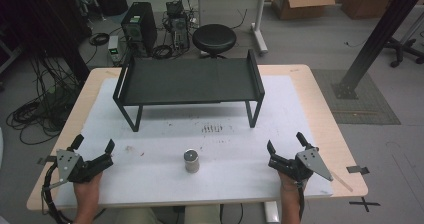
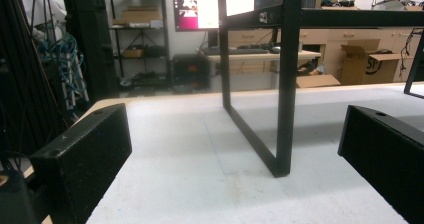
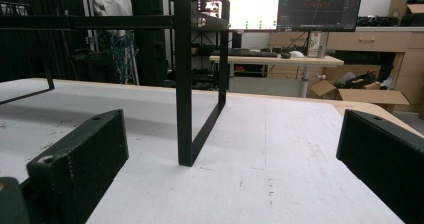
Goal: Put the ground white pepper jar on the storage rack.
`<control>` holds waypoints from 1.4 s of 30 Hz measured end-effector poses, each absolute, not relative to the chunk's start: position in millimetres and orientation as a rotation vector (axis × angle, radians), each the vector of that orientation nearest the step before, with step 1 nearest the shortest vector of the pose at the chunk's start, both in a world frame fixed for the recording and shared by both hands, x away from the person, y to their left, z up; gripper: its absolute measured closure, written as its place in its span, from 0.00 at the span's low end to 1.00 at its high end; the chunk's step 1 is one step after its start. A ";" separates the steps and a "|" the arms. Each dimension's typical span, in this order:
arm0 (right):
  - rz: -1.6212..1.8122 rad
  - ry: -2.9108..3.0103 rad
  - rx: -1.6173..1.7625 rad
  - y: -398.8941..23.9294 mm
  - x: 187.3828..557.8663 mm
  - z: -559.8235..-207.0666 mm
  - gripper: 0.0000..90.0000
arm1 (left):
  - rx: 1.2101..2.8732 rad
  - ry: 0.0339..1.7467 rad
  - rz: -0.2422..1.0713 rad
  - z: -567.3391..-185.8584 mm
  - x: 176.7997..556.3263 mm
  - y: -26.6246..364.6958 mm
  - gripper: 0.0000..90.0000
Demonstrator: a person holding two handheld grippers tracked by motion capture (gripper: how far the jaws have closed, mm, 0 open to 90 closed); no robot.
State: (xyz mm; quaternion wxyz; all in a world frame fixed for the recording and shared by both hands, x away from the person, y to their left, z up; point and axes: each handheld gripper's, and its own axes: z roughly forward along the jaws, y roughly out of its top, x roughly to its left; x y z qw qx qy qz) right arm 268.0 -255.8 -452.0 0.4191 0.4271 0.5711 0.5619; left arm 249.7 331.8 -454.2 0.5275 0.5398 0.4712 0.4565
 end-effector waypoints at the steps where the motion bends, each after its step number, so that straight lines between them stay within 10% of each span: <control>1: 1.409 1.432 1.071 -255.8 267.9 -452.0 0.00 | 1.290 1.126 1.091 -454.2 249.7 331.8 0.01; 42: 1.472 1.505 0.971 -232.2 265.8 -400.0 0.00 | 1.287 1.125 1.090 -454.3 249.6 332.0 0.01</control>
